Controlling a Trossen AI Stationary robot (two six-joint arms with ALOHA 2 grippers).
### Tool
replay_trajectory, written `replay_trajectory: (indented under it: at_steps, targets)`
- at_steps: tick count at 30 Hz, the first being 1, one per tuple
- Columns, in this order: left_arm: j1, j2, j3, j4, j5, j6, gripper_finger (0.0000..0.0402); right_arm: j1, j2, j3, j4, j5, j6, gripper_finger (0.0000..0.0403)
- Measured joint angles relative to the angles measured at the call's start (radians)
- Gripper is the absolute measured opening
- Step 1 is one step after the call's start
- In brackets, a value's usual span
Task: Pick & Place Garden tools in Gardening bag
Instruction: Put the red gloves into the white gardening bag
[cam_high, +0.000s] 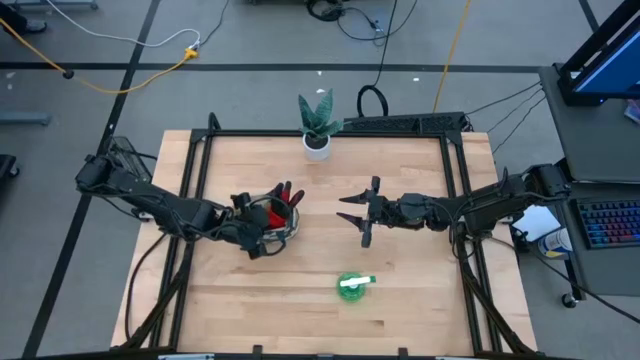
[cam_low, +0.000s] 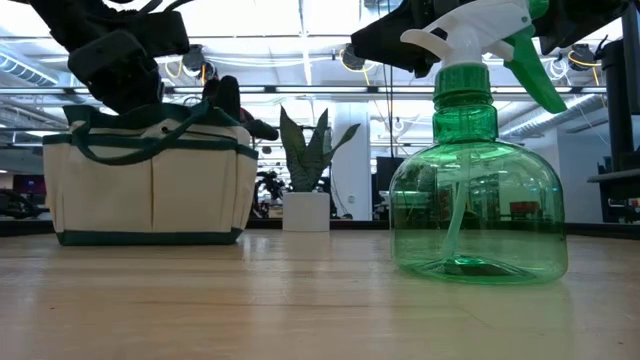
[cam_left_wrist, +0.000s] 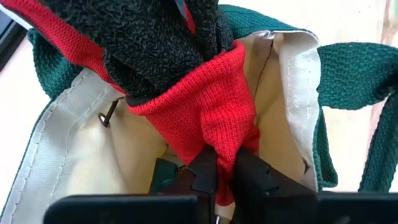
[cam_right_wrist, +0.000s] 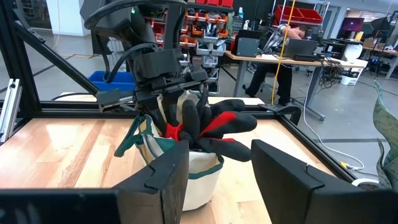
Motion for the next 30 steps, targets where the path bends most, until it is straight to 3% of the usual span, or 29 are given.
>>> replay_trajectory:
  at_steps: [7,19,30]
  targets:
    - [0.003,0.000,0.000,-0.006,0.004,-0.030,0.0049,0.000,0.000,0.000,0.000,0.000,0.000,0.0167]
    - [0.003,-0.015,0.000,0.005,-0.009,-0.026,0.0167,0.000,0.000,0.000,0.000,0.000,0.000,0.0167]
    - [0.004,-0.055,0.000,0.127,-0.051,-0.027,0.0177,0.000,0.000,0.000,-0.004,-0.002,0.000,0.0167]
